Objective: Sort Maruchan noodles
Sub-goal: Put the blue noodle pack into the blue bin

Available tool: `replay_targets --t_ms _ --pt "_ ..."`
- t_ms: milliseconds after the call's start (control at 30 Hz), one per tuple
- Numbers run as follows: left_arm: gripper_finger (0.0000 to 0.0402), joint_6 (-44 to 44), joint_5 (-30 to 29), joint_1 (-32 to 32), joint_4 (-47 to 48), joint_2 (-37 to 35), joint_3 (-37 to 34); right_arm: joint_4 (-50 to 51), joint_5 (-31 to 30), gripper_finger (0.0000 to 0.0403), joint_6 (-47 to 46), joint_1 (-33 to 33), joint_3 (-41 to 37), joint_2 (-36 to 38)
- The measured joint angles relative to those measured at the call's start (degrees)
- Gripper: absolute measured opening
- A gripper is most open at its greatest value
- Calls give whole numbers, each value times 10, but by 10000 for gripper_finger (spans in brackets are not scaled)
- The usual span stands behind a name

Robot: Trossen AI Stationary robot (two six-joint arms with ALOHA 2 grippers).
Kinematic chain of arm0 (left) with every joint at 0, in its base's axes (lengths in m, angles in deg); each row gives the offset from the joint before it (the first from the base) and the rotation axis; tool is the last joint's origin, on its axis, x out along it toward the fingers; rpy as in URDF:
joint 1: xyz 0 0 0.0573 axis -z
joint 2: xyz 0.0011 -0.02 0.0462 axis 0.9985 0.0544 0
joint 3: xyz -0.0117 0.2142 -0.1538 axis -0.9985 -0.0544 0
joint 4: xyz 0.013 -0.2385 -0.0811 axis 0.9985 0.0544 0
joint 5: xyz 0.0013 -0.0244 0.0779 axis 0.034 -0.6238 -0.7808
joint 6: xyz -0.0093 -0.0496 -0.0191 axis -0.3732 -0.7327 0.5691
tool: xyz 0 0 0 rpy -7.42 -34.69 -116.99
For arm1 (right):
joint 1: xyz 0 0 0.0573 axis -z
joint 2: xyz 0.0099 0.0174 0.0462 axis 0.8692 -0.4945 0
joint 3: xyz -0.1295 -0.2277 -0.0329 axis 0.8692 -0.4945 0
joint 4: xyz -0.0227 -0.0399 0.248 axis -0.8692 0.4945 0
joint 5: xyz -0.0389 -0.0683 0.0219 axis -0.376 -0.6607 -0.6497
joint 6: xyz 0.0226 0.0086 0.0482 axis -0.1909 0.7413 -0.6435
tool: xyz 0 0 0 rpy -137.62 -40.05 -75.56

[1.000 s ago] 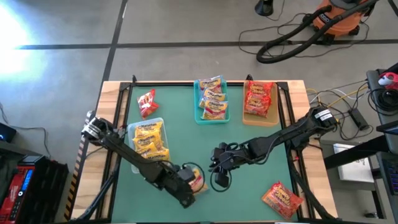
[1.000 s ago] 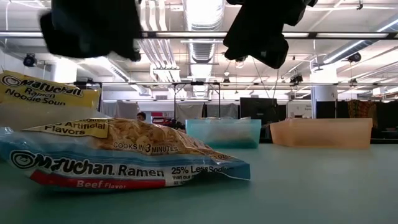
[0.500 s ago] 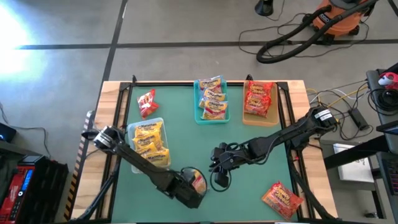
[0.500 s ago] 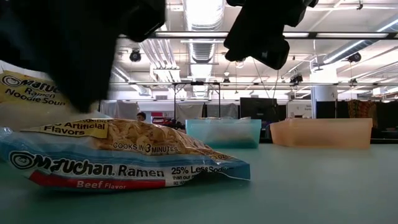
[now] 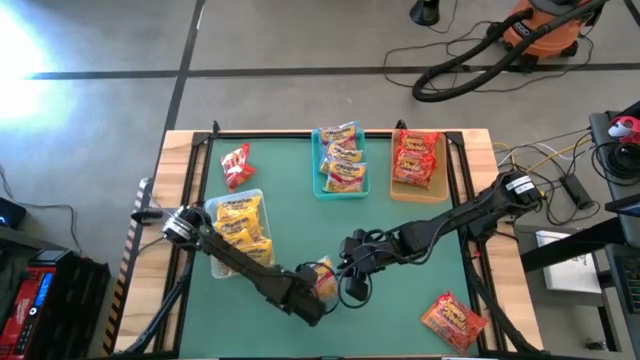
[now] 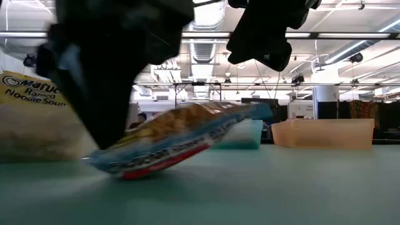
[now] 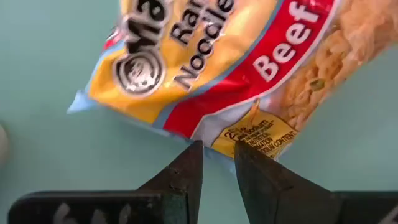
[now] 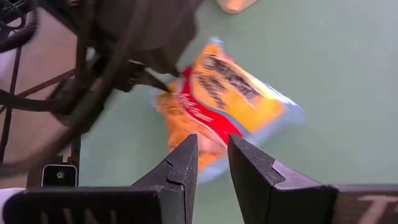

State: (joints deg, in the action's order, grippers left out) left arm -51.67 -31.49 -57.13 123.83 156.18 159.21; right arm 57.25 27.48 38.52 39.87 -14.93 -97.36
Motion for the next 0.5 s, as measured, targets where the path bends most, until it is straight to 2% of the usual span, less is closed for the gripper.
replay_targets --t_ms 300,500 --pt "76 64 -92 -57 61 7 -1 2 0 79 -2 0 -7 0" --pt "76 70 -98 -74 65 4 -1 0 2 79 -20 0 -22 0"
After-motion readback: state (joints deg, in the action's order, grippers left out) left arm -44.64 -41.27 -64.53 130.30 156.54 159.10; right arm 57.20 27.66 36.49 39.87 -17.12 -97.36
